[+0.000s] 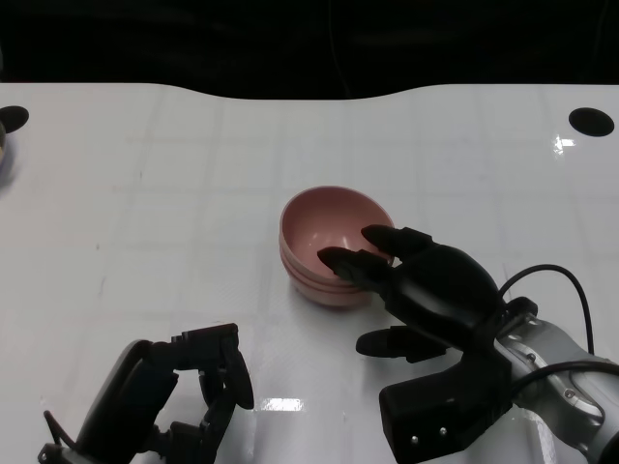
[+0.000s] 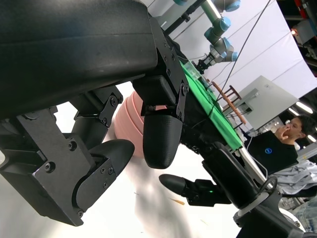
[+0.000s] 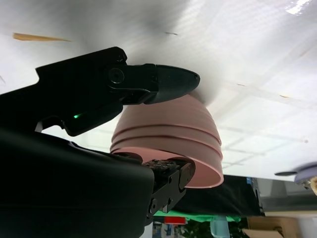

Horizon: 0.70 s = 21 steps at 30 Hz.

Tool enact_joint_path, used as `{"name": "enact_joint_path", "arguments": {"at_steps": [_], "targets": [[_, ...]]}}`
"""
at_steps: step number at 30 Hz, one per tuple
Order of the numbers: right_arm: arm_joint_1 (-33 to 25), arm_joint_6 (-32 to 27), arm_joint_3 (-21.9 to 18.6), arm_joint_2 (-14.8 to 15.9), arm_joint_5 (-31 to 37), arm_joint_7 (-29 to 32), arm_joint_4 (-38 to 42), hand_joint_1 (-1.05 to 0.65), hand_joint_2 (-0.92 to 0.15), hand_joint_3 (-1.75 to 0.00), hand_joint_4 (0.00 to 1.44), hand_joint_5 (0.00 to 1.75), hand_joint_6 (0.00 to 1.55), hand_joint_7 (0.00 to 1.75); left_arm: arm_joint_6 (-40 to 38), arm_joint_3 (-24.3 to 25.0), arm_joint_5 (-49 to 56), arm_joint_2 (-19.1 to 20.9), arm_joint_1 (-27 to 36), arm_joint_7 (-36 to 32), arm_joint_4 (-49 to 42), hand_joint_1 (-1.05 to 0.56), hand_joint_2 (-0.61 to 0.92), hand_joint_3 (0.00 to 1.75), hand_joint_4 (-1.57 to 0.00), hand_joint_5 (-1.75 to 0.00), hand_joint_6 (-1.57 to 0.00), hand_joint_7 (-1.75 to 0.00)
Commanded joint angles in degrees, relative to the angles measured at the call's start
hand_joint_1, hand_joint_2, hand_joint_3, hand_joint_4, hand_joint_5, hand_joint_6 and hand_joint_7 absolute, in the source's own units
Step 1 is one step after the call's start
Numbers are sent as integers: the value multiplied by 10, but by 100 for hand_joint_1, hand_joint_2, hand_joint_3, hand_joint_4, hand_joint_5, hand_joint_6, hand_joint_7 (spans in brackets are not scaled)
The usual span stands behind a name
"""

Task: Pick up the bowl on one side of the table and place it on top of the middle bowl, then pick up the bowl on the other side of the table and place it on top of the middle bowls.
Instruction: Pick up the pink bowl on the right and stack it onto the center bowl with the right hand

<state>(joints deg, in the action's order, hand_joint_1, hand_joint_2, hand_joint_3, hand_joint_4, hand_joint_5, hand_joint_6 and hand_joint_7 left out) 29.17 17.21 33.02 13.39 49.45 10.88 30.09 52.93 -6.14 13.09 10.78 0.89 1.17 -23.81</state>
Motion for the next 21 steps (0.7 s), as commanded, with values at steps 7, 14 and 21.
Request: {"name": "enact_joint_path", "arguments": {"at_steps": [7,14,21], "targets": [[-11,14,-19,-8,7,132,-16,-73,-92,-42,10,3,6,1,4,3,0,7,-2,0,-2,-2,25,155,-89,-168,-85,-146],[-47,15,-36,18,-3,128,-73,-72,-92,-42,13,6,10,3,6,4,2,6,-5,-2,-9,-1,24,156,-90,-167,-86,-147],[-106,26,-61,39,-17,127,-130,-67,-92,-29,5,58,26,11,4,3,0,7,-10,1,-13,0,23,157,-90,-167,-86,-146]]}}
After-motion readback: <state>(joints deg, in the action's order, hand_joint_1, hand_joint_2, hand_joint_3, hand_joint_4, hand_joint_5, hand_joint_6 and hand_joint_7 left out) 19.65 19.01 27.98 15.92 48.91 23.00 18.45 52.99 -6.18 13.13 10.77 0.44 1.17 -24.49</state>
